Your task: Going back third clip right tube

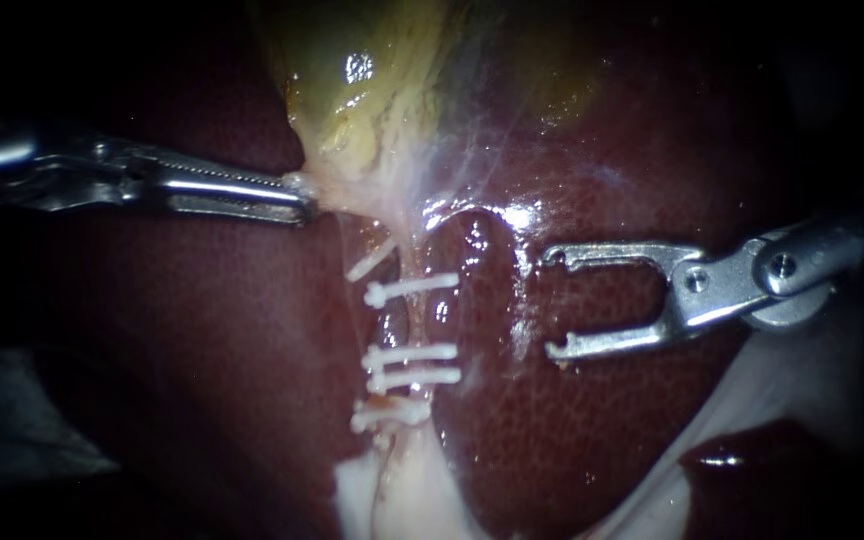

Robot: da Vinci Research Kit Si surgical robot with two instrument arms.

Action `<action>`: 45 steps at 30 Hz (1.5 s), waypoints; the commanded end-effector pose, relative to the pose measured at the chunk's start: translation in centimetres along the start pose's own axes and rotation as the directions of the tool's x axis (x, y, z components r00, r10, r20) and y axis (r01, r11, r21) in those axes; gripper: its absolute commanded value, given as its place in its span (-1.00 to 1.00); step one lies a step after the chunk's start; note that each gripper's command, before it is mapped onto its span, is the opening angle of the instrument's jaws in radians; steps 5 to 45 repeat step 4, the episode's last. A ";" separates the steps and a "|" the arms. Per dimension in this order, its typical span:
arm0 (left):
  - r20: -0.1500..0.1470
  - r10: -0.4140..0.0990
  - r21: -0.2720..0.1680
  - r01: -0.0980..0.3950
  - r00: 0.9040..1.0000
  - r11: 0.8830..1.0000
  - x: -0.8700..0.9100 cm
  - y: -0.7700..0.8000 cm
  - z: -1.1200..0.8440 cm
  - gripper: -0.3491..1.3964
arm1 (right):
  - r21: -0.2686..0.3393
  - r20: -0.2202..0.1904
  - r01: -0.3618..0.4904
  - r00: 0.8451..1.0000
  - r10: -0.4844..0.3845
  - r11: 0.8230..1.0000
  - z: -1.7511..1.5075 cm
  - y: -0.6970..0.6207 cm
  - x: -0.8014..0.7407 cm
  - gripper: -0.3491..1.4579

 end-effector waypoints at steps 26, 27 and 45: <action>0.001 -0.001 -0.001 0.001 1.000 1.000 -0.01 0.00 -0.01 -1.00 | 0.001 -0.001 -0.001 1.000 0.001 1.000 -0.01 0.00 0.02 -0.06; 0.001 -0.001 -0.001 0.001 1.000 1.000 -0.01 0.00 -0.01 -1.00 | 0.001 -0.001 -0.001 1.000 0.001 1.000 -0.01 0.00 0.02 -0.06; 0.001 -0.001 -0.001 0.001 1.000 1.000 -0.01 0.00 -0.01 -1.00 | 0.001 -0.001 -0.001 1.000 0.001 1.000 -0.01 0.00 0.02 -0.06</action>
